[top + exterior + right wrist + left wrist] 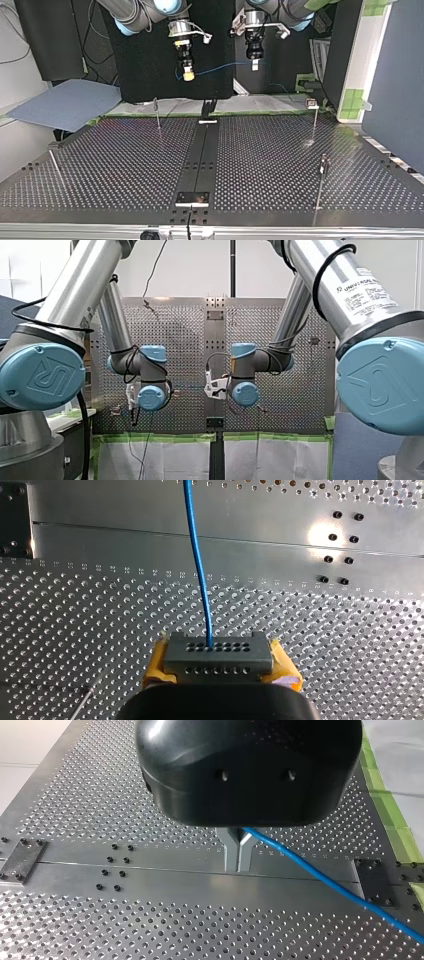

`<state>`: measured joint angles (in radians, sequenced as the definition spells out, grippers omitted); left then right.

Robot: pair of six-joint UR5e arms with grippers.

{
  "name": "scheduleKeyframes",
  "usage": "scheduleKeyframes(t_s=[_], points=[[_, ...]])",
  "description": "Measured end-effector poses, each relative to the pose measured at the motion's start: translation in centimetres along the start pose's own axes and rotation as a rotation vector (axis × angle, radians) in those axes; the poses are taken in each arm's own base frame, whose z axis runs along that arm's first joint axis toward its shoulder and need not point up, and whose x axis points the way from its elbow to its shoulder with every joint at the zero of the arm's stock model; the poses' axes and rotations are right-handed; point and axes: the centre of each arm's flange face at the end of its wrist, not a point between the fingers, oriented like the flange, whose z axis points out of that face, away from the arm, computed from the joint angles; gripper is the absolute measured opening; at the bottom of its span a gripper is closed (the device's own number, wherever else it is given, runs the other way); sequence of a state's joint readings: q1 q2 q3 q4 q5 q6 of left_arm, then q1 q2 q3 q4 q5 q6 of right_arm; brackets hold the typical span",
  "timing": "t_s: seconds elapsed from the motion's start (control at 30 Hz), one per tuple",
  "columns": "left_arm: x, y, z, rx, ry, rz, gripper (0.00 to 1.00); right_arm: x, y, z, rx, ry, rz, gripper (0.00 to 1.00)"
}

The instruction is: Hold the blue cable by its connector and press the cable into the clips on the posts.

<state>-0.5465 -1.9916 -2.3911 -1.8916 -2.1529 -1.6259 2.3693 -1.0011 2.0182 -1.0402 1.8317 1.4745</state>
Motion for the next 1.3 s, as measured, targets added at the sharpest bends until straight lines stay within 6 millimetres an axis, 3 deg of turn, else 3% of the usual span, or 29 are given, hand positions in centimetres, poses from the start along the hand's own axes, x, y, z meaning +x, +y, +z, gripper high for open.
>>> scheduleKeyframes(t_s=[0.93,1.3], points=[[0.1,0.0,-0.1,0.002,0.002,0.002,0.00,0.0,0.0,0.0,0.000,0.000,0.000,0.00],[2.6,0.4,-0.9,0.010,0.059,0.041,0.00,0.0,0.1,0.0,-0.002,0.000,0.000,0.00]])
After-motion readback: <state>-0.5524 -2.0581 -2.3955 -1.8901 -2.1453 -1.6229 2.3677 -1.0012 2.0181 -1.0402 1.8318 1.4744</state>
